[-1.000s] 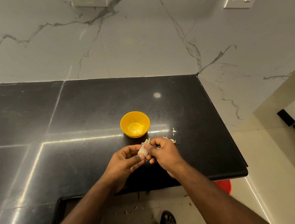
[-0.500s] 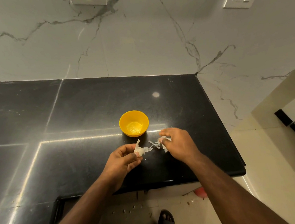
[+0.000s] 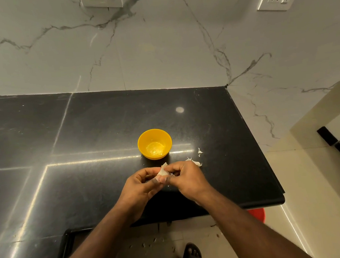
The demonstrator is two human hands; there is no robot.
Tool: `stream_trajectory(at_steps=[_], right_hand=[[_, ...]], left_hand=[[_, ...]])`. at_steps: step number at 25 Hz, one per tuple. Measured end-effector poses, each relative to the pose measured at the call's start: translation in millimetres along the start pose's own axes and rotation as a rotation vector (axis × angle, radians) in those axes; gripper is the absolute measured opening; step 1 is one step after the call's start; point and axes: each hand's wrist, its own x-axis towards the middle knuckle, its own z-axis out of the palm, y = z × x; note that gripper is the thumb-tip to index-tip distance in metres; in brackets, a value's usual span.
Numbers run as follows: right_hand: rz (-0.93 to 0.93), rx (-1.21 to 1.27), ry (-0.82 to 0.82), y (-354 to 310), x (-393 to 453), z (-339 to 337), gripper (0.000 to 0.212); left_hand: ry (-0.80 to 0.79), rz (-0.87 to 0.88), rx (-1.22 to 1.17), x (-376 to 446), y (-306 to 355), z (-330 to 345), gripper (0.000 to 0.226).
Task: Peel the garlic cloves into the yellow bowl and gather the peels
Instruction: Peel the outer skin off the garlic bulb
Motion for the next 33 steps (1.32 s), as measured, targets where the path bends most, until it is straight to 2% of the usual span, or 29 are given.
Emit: stream_trajectory(at_steps=[4,11,14,19,22,26,30,33], right_hand=[[0.039,0.084,0.039,2.8,4.6,-3.3,0.030],[0.160,0.274,0.087,6.0,5.8,-0.6,0.018],[0.170,0.289,0.100,5.5,5.0,-1.9,0.005],[0.131,0.257,0.119,4.9,5.1,-1.9,0.005],[0.168,0.352,0.120,7.0,5.1,-2.2,0.002],[0.217,0.412,0.097,10.7,5.9,-3.0,0.009],[0.176,0.390,0.025,8.2,0.1,-2.3,0.028],[0.134,0.335,0.050,4.1,-3.8,-0.9,0.025]], left_hand=[[0.008,0.013,-0.050,0.2,-0.4,1.2,0.028],[-0.009,0.032,0.044,-2.1,1.9,6.0,0.026],[-0.023,0.025,0.070,-5.9,3.5,8.4,0.026],[-0.023,0.037,0.097,-6.4,6.2,9.8,0.029],[-0.005,0.023,0.094,-6.7,6.1,9.8,0.027],[-0.006,0.001,0.075,-7.5,3.9,7.5,0.028],[0.014,-0.001,0.042,-7.1,6.7,5.9,0.028],[-0.022,0.008,0.037,-8.3,9.2,6.9,0.037]])
